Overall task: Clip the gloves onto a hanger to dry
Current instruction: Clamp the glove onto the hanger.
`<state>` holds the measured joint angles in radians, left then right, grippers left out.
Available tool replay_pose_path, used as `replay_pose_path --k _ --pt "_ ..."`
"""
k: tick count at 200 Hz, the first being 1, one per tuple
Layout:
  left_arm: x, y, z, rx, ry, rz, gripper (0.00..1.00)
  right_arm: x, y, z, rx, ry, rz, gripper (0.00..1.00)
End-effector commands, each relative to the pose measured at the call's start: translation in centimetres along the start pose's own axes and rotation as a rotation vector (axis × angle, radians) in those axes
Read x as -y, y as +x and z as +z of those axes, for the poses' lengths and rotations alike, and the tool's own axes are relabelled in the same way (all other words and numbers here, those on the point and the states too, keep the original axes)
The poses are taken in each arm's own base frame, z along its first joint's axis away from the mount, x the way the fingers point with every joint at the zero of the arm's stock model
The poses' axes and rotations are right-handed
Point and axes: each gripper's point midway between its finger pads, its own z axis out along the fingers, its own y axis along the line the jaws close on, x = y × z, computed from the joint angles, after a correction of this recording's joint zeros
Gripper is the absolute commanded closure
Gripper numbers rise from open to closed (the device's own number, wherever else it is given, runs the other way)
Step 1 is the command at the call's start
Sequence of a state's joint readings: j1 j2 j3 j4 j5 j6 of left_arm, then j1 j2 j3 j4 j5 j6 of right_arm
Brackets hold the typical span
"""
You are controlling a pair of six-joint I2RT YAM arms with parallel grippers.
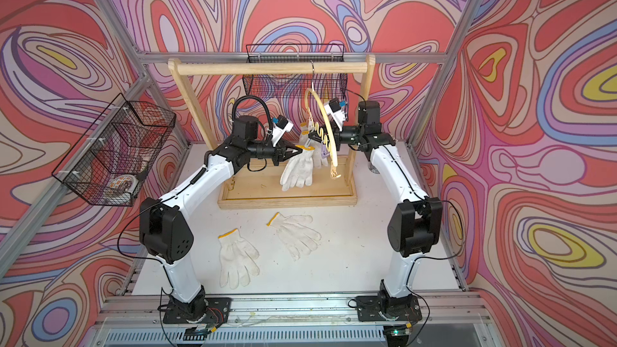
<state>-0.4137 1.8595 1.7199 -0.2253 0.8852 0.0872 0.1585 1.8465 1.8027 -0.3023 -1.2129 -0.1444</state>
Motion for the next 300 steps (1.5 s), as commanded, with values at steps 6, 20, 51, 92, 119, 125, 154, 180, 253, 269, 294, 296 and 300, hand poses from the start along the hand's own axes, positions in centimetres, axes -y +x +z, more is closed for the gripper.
replay_pose_path --k 6,20,51,92,119,125,154,180,253,269,294,296,300 --pt "0.4 0.2 0.4 -0.029 0.013 -0.002 1.0 -1.8 -2.6 -0.4 0.031 -0.015 -0.09 1.0" --pt "0.4 0.1 0.5 -0.032 0.013 0.0 1.0 -1.8 -2.6 -0.5 0.031 -0.015 -0.091 1.0" --pt "0.4 -0.3 0.5 -0.027 0.01 0.001 1.0 -1.8 -2.5 -0.4 0.03 -0.015 -0.09 1.0" --pt "0.9 -0.7 0.5 -0.026 0.024 0.01 1.0 -1.7 -2.5 -0.4 0.029 -0.009 -0.09 1.0" --pt "1.0 -0.7 0.6 -0.03 0.02 0.011 1.0 -1.8 -2.5 -0.5 0.029 -0.009 -0.093 1.0" --pt "1.0 -0.7 0.7 -0.031 0.021 0.012 1.0 -1.9 -2.7 -0.5 0.03 -0.01 -0.096 1.0" --pt "0.8 -0.9 0.7 -0.031 0.008 0.006 1.0 -1.9 -2.5 -0.5 0.027 -0.007 -0.092 1.0" --pt "1.0 -1.4 0.6 -0.023 0.009 0.01 1.0 -1.9 -2.4 -0.5 0.024 -0.003 -0.093 1.0" --pt "0.4 -1.4 1.0 -0.035 -0.01 -0.005 1.0 -2.0 -2.5 -0.6 0.024 -0.008 -0.095 1.0" --pt "0.4 -1.3 1.1 -0.041 -0.01 -0.013 1.0 -1.9 -2.4 -0.5 0.023 -0.008 -0.093 1.0" --pt "0.6 -1.7 0.9 -0.031 -0.005 -0.01 1.0 -1.9 -2.3 -0.5 0.021 -0.007 -0.092 1.0" --pt "0.6 -1.7 0.9 -0.032 -0.005 -0.01 1.0 -1.9 -2.3 -0.5 0.021 -0.007 -0.093 1.0" --pt "0.6 -1.6 0.9 -0.033 -0.005 -0.012 1.0 -1.9 -2.3 -0.5 0.02 -0.007 -0.092 1.0"
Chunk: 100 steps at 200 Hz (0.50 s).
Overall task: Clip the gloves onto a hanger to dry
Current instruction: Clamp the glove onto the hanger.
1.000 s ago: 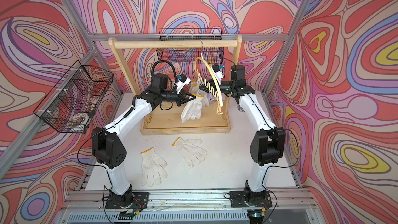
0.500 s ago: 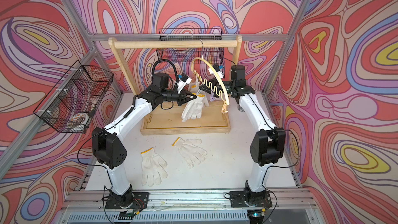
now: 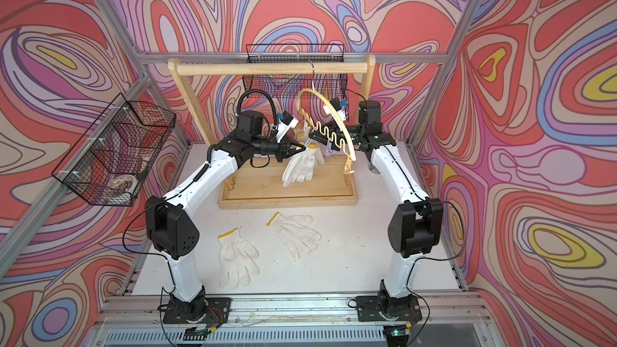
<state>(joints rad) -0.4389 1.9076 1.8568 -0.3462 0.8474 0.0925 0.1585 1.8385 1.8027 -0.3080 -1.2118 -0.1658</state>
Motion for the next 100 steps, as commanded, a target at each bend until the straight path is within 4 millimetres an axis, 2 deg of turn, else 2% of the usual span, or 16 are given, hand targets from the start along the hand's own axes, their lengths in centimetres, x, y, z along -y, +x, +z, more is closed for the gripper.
replay_pose_path --k 1,31,100 --pt "0.3 -0.4 0.1 -0.001 0.007 0.0 1.0 -1.6 -2.1 -0.4 0.02 -0.009 -0.068 1.0" --pt "0.1 -0.6 -0.3 -0.005 -0.018 0.011 1.0 -1.5 -2.0 -0.4 0.013 0.0 -0.073 1.0" --pt "1.4 -1.9 -0.9 0.032 0.033 0.009 1.0 -1.2 -1.6 -0.4 -0.003 0.018 -0.073 1.0"
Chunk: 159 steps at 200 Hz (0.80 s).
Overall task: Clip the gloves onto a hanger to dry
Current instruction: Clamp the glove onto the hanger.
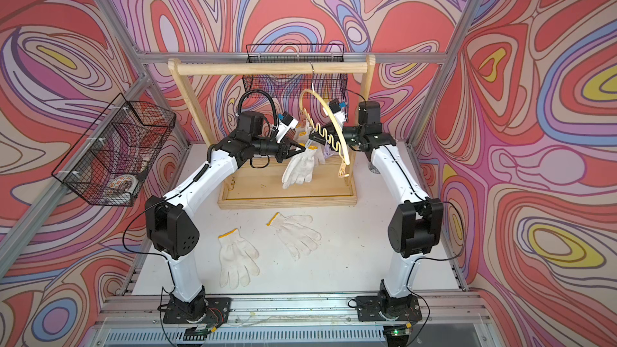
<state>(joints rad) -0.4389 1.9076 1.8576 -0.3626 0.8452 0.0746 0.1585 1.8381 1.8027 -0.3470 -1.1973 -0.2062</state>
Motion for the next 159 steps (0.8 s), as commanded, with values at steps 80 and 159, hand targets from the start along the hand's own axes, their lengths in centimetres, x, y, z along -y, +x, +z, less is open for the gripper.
replay_pose_path --k 80,159 --pt "1.9 -3.5 -2.1 0.083 0.041 0.026 1.0 -1.2 -1.9 -0.5 0.002 0.02 -0.076 1.0" --pt "1.8 -4.1 -3.1 0.114 0.032 0.037 1.0 -1.1 -1.8 -0.4 0.001 0.017 -0.074 1.0"
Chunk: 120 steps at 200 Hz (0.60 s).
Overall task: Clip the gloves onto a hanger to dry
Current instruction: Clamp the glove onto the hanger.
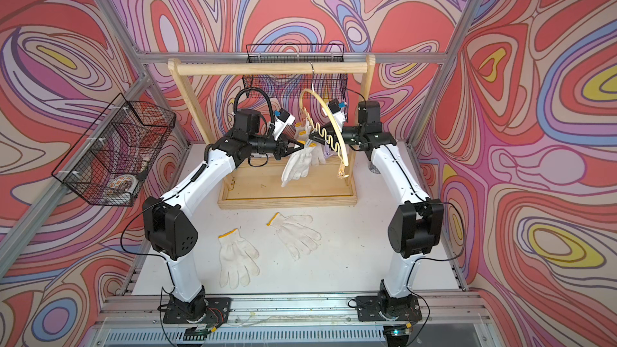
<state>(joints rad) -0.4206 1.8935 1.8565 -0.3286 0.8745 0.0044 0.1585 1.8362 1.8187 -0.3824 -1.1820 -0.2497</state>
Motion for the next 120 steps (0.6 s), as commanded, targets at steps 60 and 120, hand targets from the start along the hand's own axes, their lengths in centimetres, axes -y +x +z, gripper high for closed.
replay_pose_path --k 60,120 --pt "2.6 -3.5 -3.0 0.099 0.073 0.065 1.0 -0.9 -1.5 -0.4 0.005 0.015 -0.053 1.0" --pt "2.4 -4.3 -2.9 0.112 0.093 -0.002 1.0 -1.0 -1.6 -0.4 0.006 0.012 -0.059 1.0"
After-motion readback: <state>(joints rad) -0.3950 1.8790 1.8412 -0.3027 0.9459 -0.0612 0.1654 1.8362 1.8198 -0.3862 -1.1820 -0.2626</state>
